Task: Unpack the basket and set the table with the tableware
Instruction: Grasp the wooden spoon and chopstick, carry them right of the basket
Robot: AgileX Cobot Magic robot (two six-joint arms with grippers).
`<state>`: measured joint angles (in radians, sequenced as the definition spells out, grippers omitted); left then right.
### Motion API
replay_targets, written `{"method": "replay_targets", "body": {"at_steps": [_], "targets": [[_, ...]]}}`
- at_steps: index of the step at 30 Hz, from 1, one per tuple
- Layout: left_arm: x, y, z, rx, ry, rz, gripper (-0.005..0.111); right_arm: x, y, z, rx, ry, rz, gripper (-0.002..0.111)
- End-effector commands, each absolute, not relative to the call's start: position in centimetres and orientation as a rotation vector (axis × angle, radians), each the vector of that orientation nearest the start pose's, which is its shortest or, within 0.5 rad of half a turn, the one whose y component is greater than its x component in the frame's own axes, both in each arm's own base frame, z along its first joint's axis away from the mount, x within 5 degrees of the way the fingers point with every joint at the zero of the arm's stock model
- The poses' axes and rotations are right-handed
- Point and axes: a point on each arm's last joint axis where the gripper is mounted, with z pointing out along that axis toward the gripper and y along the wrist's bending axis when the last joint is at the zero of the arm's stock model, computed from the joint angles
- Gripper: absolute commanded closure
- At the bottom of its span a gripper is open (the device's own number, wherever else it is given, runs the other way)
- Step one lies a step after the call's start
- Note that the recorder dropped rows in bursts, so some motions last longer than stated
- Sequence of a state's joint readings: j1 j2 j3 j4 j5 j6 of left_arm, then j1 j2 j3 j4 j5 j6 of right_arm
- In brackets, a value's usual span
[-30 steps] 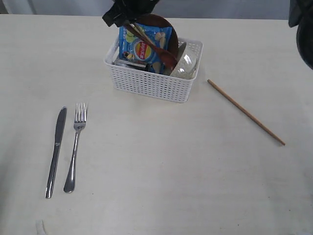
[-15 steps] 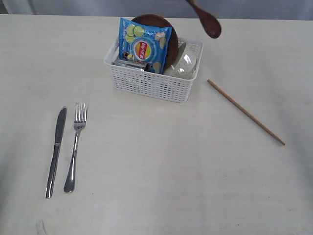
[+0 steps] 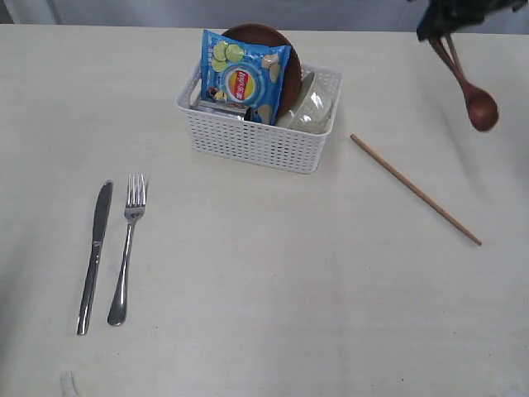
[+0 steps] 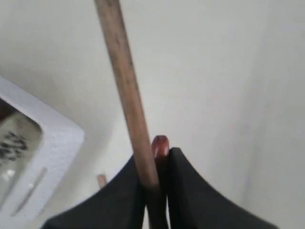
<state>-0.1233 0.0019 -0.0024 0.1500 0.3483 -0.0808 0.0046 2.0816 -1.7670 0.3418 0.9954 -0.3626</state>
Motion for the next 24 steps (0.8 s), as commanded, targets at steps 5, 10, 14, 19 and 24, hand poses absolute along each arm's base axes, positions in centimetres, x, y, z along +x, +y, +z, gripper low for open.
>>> {"method": "replay_targets", "body": {"at_steps": [5, 10, 14, 19, 24], "targets": [[5.4, -0.2, 18.2, 0.133, 1.823, -0.005, 0.107, 42.8, 2.8, 15.9, -0.385, 2.790, 0.384, 0.109], [5.4, -0.2, 18.2, 0.133, 1.823, -0.005, 0.107, 41.5, 4.2, 13.7, -0.383, 2.921, 0.395, 0.109], [5.4, -0.2, 18.2, 0.133, 1.823, -0.005, 0.107, 40.4, 4.4, 12.4, -0.380, 3.008, 0.303, 0.109], [5.4, -0.2, 18.2, 0.133, 1.823, -0.005, 0.107, 39.3, 4.3, 11.3, -0.360, 3.062, 0.308, 0.108], [5.4, -0.2, 18.2, 0.133, 1.823, -0.005, 0.107, 39.2, 4.5, 11.2, -0.335, 3.063, 0.336, 0.103]]}}
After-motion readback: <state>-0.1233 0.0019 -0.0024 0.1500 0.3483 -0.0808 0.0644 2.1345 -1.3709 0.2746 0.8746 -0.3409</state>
